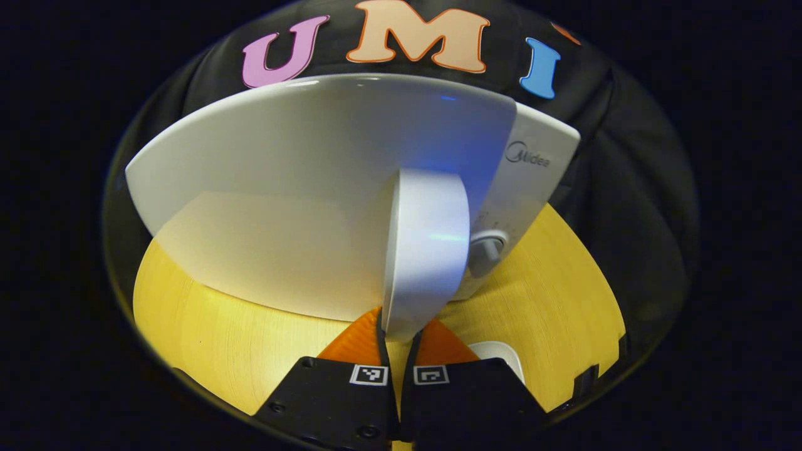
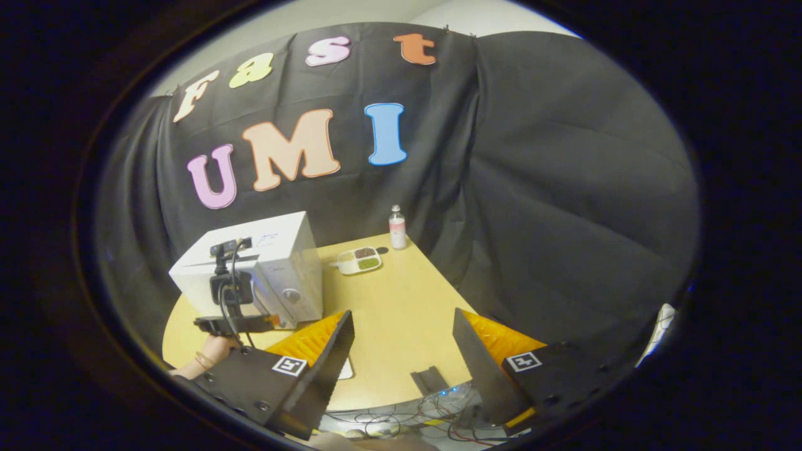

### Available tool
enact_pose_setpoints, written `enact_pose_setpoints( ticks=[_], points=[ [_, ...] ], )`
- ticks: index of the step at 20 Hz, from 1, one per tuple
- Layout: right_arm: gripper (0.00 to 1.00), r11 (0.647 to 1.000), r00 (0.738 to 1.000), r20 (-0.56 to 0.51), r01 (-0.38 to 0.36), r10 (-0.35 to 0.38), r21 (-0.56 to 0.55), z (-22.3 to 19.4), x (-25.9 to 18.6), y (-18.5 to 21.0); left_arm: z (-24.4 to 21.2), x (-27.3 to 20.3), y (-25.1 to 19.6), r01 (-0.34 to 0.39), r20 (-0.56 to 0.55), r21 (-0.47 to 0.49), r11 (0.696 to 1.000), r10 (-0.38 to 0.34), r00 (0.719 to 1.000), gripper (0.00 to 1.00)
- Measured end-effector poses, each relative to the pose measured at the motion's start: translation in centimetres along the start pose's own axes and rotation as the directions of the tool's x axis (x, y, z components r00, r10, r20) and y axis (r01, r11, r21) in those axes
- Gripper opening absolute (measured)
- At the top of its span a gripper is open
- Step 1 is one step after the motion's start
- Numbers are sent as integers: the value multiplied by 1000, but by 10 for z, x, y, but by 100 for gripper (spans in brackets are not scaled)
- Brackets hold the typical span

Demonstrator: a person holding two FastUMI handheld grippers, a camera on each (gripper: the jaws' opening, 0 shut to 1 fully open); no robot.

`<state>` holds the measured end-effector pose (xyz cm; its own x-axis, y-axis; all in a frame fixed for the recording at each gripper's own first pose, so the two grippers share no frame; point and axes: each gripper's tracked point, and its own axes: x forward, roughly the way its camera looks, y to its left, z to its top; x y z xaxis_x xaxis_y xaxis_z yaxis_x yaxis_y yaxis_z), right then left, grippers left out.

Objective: Open the microwave oven with the left hand, put the food in, and close the microwave oven.

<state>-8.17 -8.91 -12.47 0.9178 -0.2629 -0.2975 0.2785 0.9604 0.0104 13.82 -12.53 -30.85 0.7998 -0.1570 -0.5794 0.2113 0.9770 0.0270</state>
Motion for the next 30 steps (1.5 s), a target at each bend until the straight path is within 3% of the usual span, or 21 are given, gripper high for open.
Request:
enact_pose_setpoints(
  ticks=[3, 7, 8, 11, 15, 17, 19, 22, 24, 30],
  points=[
    [92, 998, 997, -22, -69, 69, -12, -3, 13, 18, -26, -34, 7, 12, 11, 9, 1000, -12, 1000, 1],
    [92, 986, 989, -33, -146, 144, -78, -2, 23, 35, -43, -53, 17, -24, -13, 17, 1000, 25, 1000, 3],
    [99, 983, 986, -33, -165, 162, -80, -2, 23, 39, -47, -58, 18, -30, -15, 17, 999, 31, 999, 4],
    [99, 976, 979, -44, -202, 198, -85, -8, 26, 45, -57, -71, 25, -56, -38, 30, 998, 57, 998, 10],
    [99, 967, 971, -64, -237, 232, -88, -16, 26, 47, -62, -88, 36, -83, -34, -60, 995, 81, 996, 19],
    [99, 964, 968, -66, -249, 244, -91, -17, 28, 46, -58, -98, 41, -82, -11, -125, 989, 81, 997, 26],
    [99, 960, 963, -69, -266, 261, -88, -17, 33, 47, -54, -111, 54, -108, 11, -130, 986, 110, 994, 43],
    [99, 952, 955, -70, -294, 289, -88, -15, 39, 49, -47, -130, 70, -147, 46, -126, 981, 153, 987, 87],
    [99, 945, 949, -69, -313, 307, -91, -13, 43, 52, -50, -141, 78, -167, 38, -146, 975, 174, 984, 100],
    [99, 925, 931, -81, -363, 356, -108, -10, 50, 53, -57, -178, 102, -250, 39, -196, 948, 262, 964, 100]
  ],
)
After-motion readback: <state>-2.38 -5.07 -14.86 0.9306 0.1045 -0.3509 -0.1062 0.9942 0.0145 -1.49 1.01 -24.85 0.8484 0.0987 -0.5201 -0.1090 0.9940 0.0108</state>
